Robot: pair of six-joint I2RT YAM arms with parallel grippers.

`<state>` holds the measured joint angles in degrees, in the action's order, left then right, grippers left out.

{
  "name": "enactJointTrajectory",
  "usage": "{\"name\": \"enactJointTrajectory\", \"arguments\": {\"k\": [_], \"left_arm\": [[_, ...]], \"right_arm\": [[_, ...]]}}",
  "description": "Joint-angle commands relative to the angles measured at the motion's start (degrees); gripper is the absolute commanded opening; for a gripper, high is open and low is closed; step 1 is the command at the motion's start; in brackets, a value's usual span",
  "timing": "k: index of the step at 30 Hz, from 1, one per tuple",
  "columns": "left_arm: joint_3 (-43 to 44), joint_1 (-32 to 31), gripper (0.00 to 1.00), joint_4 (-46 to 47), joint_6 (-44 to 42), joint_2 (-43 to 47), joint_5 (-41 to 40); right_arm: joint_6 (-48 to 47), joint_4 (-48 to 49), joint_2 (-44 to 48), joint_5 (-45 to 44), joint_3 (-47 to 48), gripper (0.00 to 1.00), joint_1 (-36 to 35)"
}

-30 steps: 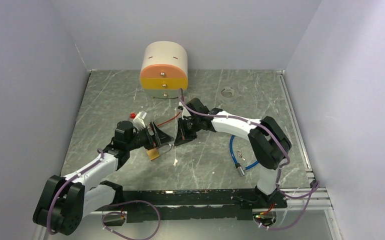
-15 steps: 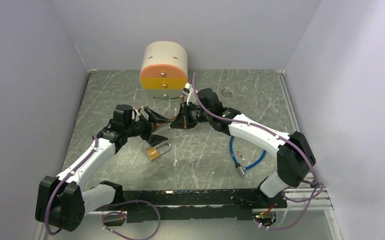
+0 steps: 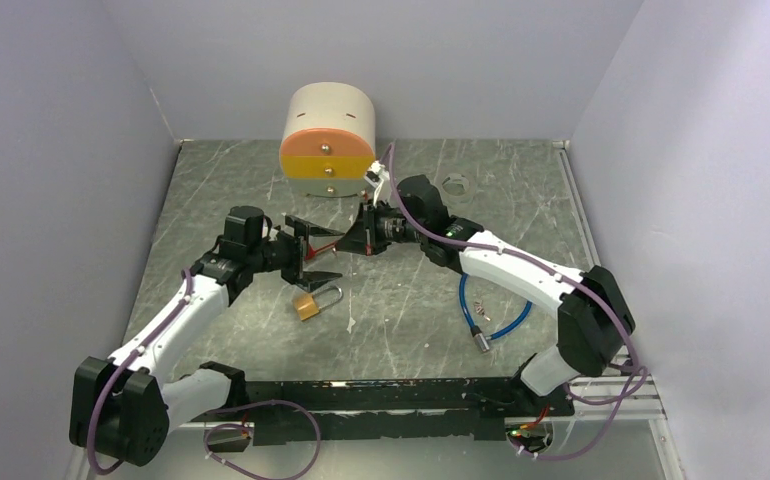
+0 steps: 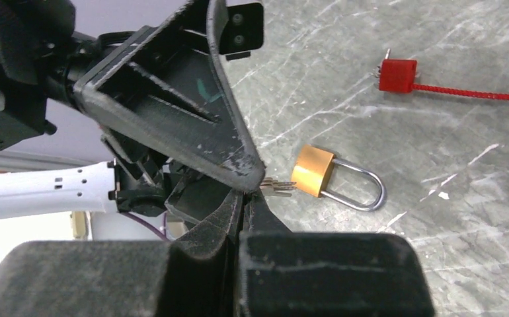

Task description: Unlock with the key

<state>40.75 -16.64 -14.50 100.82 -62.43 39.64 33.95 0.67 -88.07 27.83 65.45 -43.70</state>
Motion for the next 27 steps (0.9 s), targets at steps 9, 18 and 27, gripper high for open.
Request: {"name": "enactJointTrajectory", "arguments": {"k": [9, 18, 27], "left_arm": [[-0.4, -0.1, 0.70, 5.2, 6.8, 1.1, 0.1], [0.3, -0.1, 0.32, 2.0, 4.9, 1.0, -1.4], [1.5, -0.1, 0.02, 2.1, 0.5, 0.6, -3.6]], "right_arm": [[-1.4, 5.7, 5.0, 5.1, -2.3, 0.00, -0.7], [-1.6, 5.5, 5.8, 4.5, -3.1, 0.00, -0.8], [-2.5, 4.5, 6.7, 4.4, -3.9, 0.00, -0.9]]}}
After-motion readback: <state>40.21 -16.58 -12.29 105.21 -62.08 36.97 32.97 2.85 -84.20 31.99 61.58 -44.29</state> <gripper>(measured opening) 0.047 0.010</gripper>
